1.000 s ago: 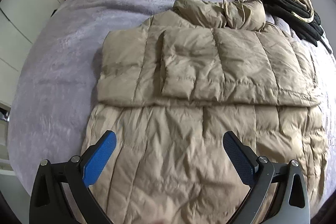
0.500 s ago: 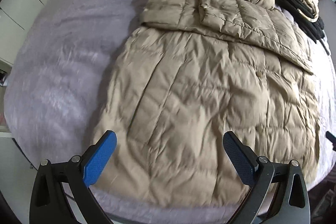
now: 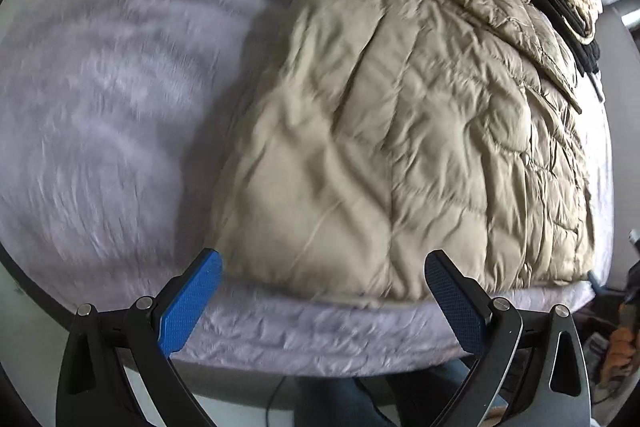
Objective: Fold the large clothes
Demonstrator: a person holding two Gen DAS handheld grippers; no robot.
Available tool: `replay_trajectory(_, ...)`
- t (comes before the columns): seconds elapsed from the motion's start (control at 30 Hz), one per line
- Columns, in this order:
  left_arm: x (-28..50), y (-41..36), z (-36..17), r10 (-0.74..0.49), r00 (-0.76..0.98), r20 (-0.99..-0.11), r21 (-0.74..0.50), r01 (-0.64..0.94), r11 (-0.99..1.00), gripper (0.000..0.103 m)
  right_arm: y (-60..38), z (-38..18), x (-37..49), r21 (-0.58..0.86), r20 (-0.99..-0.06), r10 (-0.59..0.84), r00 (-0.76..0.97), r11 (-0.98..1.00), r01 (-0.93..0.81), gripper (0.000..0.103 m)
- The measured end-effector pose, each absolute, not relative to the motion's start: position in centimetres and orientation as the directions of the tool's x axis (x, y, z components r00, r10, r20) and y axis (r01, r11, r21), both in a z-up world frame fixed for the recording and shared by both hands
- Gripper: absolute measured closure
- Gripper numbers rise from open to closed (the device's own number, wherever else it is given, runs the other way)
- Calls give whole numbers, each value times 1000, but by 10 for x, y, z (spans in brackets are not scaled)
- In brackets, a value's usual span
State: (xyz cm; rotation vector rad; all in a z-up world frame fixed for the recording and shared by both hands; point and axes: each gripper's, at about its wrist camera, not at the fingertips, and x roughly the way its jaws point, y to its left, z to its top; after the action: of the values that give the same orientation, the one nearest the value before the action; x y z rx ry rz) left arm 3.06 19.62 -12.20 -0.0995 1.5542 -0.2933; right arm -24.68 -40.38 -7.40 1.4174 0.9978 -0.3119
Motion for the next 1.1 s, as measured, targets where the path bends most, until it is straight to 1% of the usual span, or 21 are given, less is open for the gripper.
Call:
replay_trajectory(0.13, 23, 206, -151, -369, -101, -924, -374, 40, 926, 1, -399, -94, -274, 658, -723, 358, 590, 97, 747, 0)
replay_trajectory(0.2, 22, 202, -163, -399, -120, -909, -404, 16, 915, 1, -399, -103, -280, 652, -721, 362, 591, 67, 755, 0)
replay_trajectory(0.3, 25, 190, -164, -446, -107, -889, -451, 36, 892, 1, -399, -115, -283, 653, -718, 347, 604, 34, 756, 0)
replay_trajectory(0.43, 33, 177, -157, -514, -108, -851, -522, 64, 850, 1, -403, -124, -278, 692, -679, 332, 655, -11, 722, 0)
replay_trajectory(0.5, 37, 172, -161, -531, -111, -840, -540, 70, 839, 1, -404, -129, -273, 705, -664, 335, 668, -18, 709, 0)
replay_trajectory(0.63, 42, 158, -172, -502, -116, -857, -511, 65, 857, 2, -401, -136, -266, 722, -639, 348, 686, -35, 691, 0)
replay_trajectory(0.67, 43, 158, -171, -500, -111, -859, -509, 69, 858, 6, -401, -137, -262, 726, -634, 353, 688, -35, 686, 0)
replay_trajectory(0.7, 43, 157, -169, -502, -106, -858, -511, 77, 856, 23, -399, -137, -260, 730, -629, 357, 690, -32, 682, 0)
replay_trajectory(0.73, 43, 156, -168, -504, -109, -857, -514, 85, 854, 45, -398, -136, -257, 734, -625, 362, 691, -28, 679, 0)
replay_trajectory(0.77, 43, 155, -168, -502, -114, -857, -513, 93, 854, 58, -396, -136, -255, 736, -623, 366, 691, -25, 676, 0)
replay_trajectory(0.8, 44, 157, -168, -505, -116, -856, -515, 99, 851, 80, -395, -134, -254, 734, -625, 370, 687, -21, 679, 1)
replay_trajectory(0.83, 46, 157, -166, -510, -113, -852, -521, 97, 848, 85, -394, -134, -254, 733, -627, 370, 685, -19, 680, 4)
replay_trajectory(0.87, 47, 162, -163, -526, -107, -844, -535, 90, 840, 86, -393, -132, -254, 734, -623, 378, 685, -18, 679, 8)
replay_trajectory(0.9, 48, 168, -158, -548, -97, -831, -556, 82, 827, 90, -393, -133, -254, 732, -622, 389, 680, -18, 681, 20)
replay_trajectory(0.93, 48, 171, -153, -560, -88, -824, -566, 80, 820, 90, -393, -134, -252, 729, -622, 398, 674, -17, 684, 38)
replay_trajectory(0.97, 49, 173, -148, -568, -75, -819, -573, 80, 816, 90, -394, -136, -251, 723, -625, 413, 662, -13, 690, 48)
replay_trajectory(1.0, 50, 174, -142, -573, -65, -817, -577, 79, 813, 90, -396, -137, -250, 713, -635, 424, 645, 1, 701, 78)
replay_trajectory(1.03, 51, 174, -138, -576, -59, -815, -579, 80, 811, 90, -398, -138, -249, 705, -645, 430, 631, 16, 709, 93)
replay_trajectory(1.1, 54, 175, -125, -580, -38, -813, -581, 85, 809, 90, -401, -133, -244, 714, -640, 440, 630, 38, 699, 93)
